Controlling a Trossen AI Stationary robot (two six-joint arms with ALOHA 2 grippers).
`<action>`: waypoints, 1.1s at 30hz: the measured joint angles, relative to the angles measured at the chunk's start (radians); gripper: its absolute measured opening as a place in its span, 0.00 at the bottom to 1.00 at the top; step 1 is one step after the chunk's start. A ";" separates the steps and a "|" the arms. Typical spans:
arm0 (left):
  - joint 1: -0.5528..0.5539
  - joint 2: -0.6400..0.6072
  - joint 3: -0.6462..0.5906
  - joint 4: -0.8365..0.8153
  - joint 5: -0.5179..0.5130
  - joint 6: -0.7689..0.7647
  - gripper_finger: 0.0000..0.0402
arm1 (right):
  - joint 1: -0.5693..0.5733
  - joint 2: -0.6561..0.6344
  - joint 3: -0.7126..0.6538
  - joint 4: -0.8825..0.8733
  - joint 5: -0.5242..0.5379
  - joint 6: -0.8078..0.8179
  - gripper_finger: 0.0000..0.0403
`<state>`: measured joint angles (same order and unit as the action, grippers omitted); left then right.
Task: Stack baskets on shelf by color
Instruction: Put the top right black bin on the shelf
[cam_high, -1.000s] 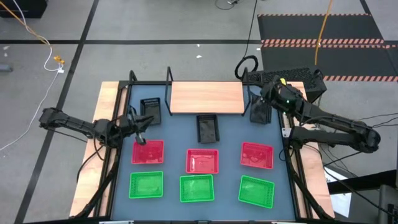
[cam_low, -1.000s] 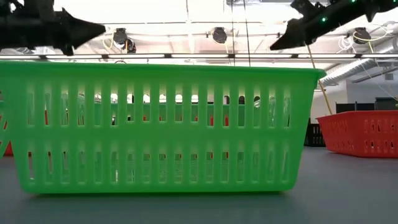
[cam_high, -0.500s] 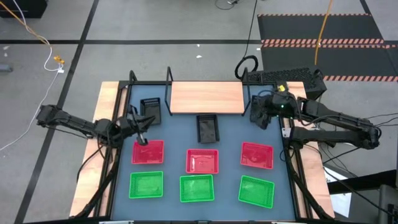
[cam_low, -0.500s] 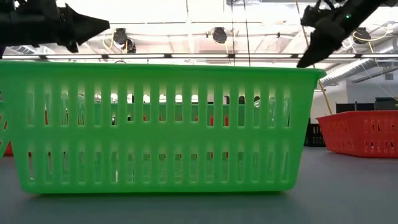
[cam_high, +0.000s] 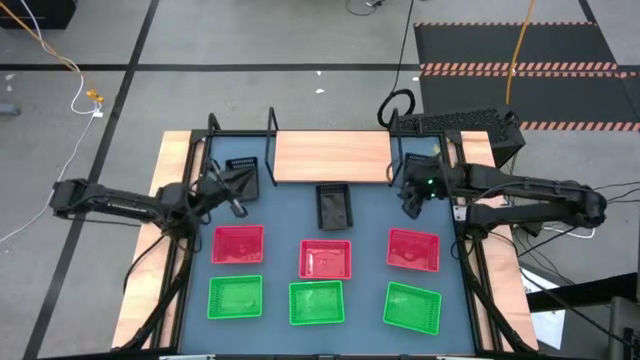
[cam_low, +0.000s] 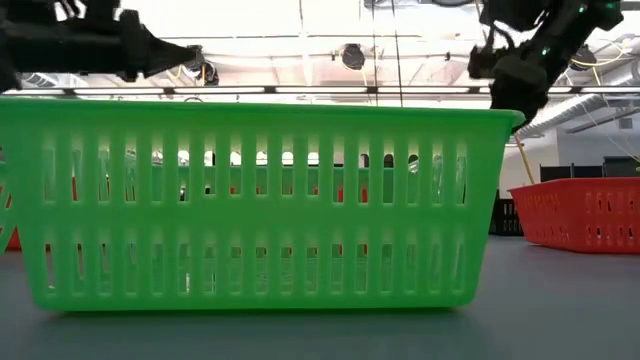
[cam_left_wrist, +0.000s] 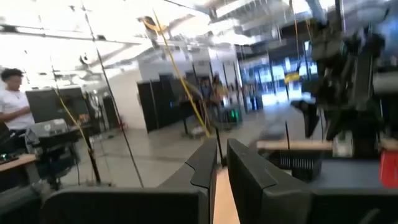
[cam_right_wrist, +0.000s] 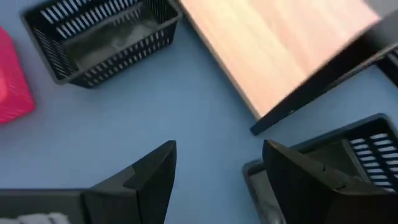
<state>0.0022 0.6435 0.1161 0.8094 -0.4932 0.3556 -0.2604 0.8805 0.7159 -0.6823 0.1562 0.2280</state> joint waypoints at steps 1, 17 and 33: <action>0.017 0.014 0.014 -0.013 0.014 -0.004 0.10 | 0.002 0.015 -0.012 0.020 -0.001 0.013 0.58; 0.152 0.296 0.184 -0.113 0.179 -0.068 0.10 | 0.130 0.085 -0.086 0.195 -0.102 0.215 0.58; 0.167 0.531 0.322 -0.108 0.179 -0.073 0.10 | 0.405 0.403 -0.086 0.739 -0.059 0.127 0.58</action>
<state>0.1688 1.1743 0.4377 0.7010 -0.3141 0.2825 0.1442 1.2840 0.6300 0.0566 0.0969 0.3552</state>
